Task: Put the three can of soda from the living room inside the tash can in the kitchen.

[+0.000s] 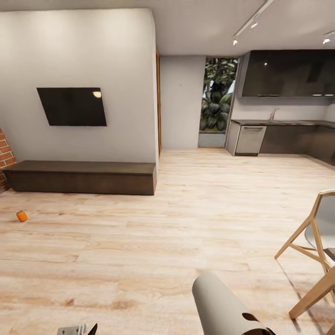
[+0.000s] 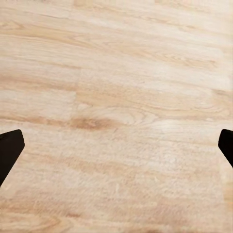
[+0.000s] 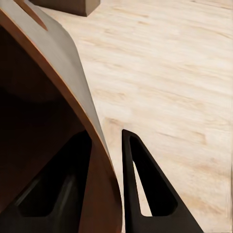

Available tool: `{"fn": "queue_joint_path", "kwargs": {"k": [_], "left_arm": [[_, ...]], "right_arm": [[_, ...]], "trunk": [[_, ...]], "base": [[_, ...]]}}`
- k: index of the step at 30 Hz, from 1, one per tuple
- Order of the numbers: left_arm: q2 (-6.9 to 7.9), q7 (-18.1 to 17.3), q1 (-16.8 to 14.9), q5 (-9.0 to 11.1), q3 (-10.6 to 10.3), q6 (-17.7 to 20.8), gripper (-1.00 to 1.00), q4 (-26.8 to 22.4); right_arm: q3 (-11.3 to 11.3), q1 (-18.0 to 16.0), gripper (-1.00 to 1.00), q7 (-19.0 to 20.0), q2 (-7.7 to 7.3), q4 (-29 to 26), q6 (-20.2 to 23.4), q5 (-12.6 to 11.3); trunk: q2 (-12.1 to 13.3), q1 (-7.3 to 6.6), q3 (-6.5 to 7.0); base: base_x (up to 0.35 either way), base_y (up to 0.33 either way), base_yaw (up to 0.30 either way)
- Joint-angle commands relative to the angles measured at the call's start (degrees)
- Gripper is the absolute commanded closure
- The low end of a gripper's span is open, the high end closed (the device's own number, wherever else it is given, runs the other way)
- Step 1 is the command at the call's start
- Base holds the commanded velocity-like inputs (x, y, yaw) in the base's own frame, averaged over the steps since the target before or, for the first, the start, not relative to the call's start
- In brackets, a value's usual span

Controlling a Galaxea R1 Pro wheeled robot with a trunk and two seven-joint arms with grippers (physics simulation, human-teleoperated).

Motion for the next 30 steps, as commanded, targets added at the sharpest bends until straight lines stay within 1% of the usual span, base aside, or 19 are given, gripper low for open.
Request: {"fn": "queue_joint_path", "kwargs": {"k": [1, 4, 5, 9, 11, 15, 23, 28, 30], "left_arm": [[0.0, 0.0, 0.0, 0.0, 0.0, 0.0, -1.0, 0.0], [0.0, 0.0, 0.0, 0.0, 0.0, 0.0, -1.0, 0.0], [0.0, 0.0, 0.0, -0.1, 0.0, 0.0, -1.0, 0.0], [0.05, 0.0, 0.0, 0.0, 0.0, 0.0, -1.0, 0.0], [0.07, 0.0, 0.0, 0.0, 0.0, 0.0, -1.0, 0.0], [0.08, 0.0, 0.0, 0.0, 0.0, 0.0, -1.0, 0.0], [0.09, -0.1, 0.0, 0.0, 0.0, -0.1, -1.0, 0.0], [0.04, -0.1, 0.0, 0.0, 0.0, -0.1, -1.0, 0.0], [0.02, -0.1, 0.0, 0.0, 0.0, -0.1, -1.0, 0.0]], "right_arm": [[-0.1, 0.0, 1.0, 0.2, -0.27, 0.3, -0.1, -0.7], [-0.2, 0.0, 1.0, 0.3, -1.1, 1.6, -0.4, -0.8], [-0.1, 0.0, 1.0, 0.3, -1.72, 2.3, -0.5, -0.8], [-0.2, 0.0, 1.0, 0.4, -3.13, 3.8, -1.4, -0.9], [-0.3, 0.0, 1.0, 0.4, -4.0, 6.0, -2.1, -0.9], [-1.0, -0.1, 1.0, 0.4, -5.16, 8.9, -2.7, -0.9], [-2.8, -0.1, 1.0, 0.4, -5.76, 10.6, -2.9, -1.0], [-3.2, -0.1, 1.0, 0.4, -5.72, 11.7, -3.5, -0.9], [-3.3, -0.1, 1.0, 0.4, -5.68, 12.2, -3.8, -0.9]], "trunk": [[0.4, -0.23, 0.2], [1.6, -0.89, 0.73], [2.0, -1.11, 0.91], [3.6, -1.99, 1.63], [4.4, -2.43, 1.99], [6.0, -3.3, 2.71], [9.2, -5.06, 4.15], [11.2, -6.16, 5.04], [11.2, -6.16, 5.04]], "base": [[0.0, 0.0, 0.0], [0.0, 0.0, 0.0], [0.0, 0.0, 0.0], [0.0, 0.0, 0.0], [0.0, 0.0, 0.0], [0.0, 0.0, 0.0], [0.0, 0.0, 0.0], [0.0, 0.0, 0.0], [0.0, 0.0, 0.0]]}}
